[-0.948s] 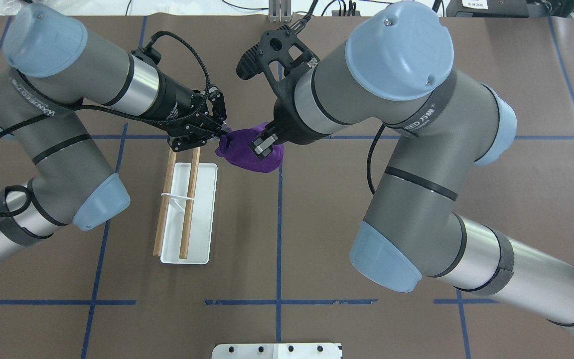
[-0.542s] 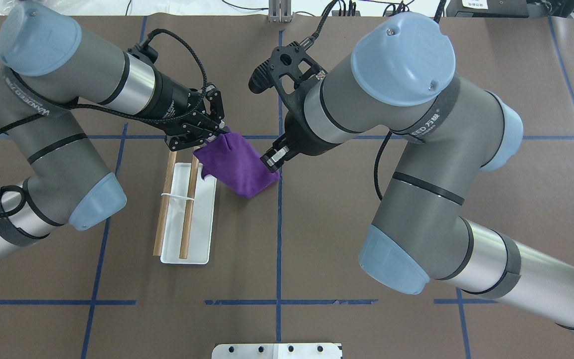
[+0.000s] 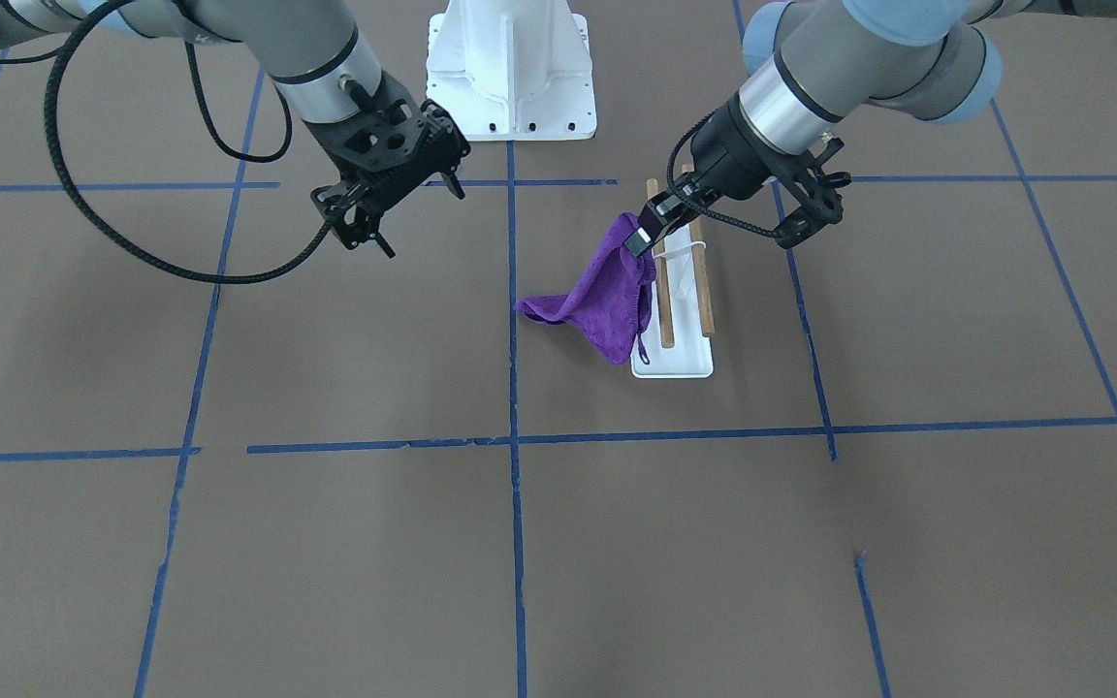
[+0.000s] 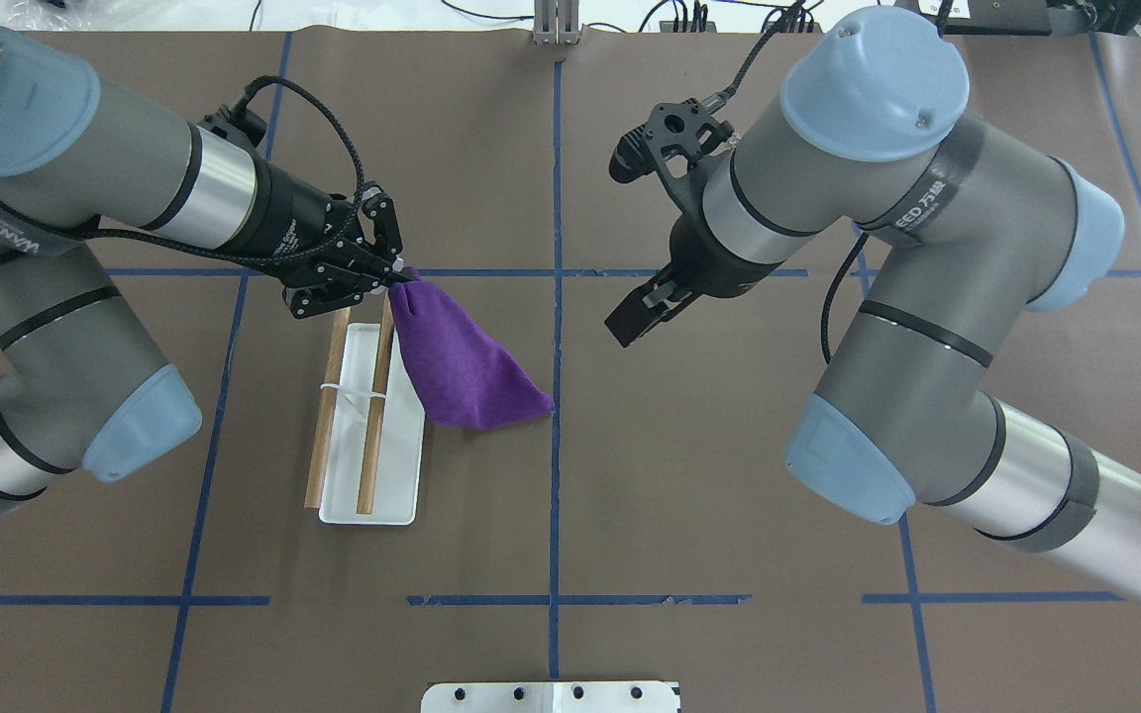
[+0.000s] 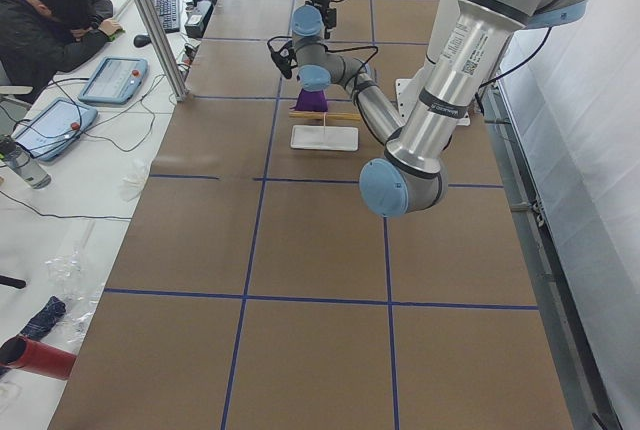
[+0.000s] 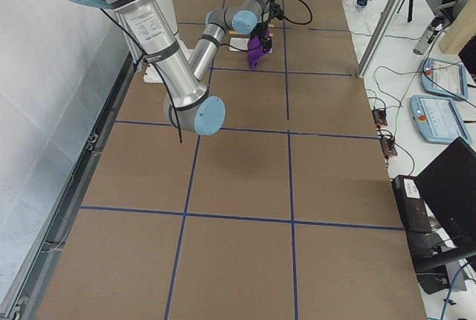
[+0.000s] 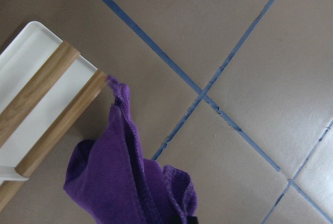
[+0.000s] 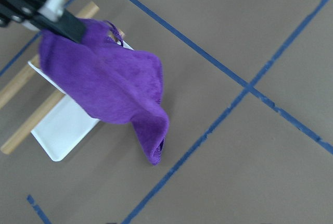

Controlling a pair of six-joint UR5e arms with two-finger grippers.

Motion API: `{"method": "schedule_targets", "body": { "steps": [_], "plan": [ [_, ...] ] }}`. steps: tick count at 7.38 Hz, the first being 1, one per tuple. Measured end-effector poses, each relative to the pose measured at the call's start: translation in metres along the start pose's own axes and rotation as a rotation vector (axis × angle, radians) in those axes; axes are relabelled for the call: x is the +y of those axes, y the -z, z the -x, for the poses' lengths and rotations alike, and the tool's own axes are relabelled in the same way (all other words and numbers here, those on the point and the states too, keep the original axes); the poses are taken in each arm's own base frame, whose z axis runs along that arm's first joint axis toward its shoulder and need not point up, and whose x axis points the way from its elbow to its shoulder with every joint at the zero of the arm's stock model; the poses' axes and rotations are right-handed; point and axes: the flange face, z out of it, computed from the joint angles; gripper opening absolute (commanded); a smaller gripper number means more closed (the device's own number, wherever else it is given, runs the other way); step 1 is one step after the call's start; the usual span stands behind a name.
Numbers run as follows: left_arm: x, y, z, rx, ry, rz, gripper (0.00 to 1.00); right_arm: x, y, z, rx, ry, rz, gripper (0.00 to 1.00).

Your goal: Hang towel on rack

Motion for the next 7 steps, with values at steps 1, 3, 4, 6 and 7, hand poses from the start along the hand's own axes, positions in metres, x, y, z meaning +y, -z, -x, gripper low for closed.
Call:
{"method": "schedule_targets", "body": {
  "steps": [1,3,4,6,7],
  "plan": [
    [-0.006,0.004,0.017,-0.014,-0.003,-0.008,0.00,0.006,-0.003,-0.025,0.032,-0.032,0.031,1.00],
    [-0.030,0.019,0.065,-0.059,-0.073,-0.042,0.00,0.018,-0.002,-0.080,0.099,-0.017,0.087,1.00],
    [-0.047,0.028,0.088,-0.083,-0.118,-0.067,0.00,0.026,0.001,-0.109,0.129,0.010,0.111,1.00],
    [-0.072,0.034,0.118,-0.128,-0.188,-0.098,0.00,0.050,0.013,-0.176,0.185,0.058,0.164,1.00],
    [-0.080,0.033,0.128,-0.146,-0.211,-0.106,0.00,0.061,0.021,-0.204,0.206,0.084,0.191,1.00]
  ]
}}
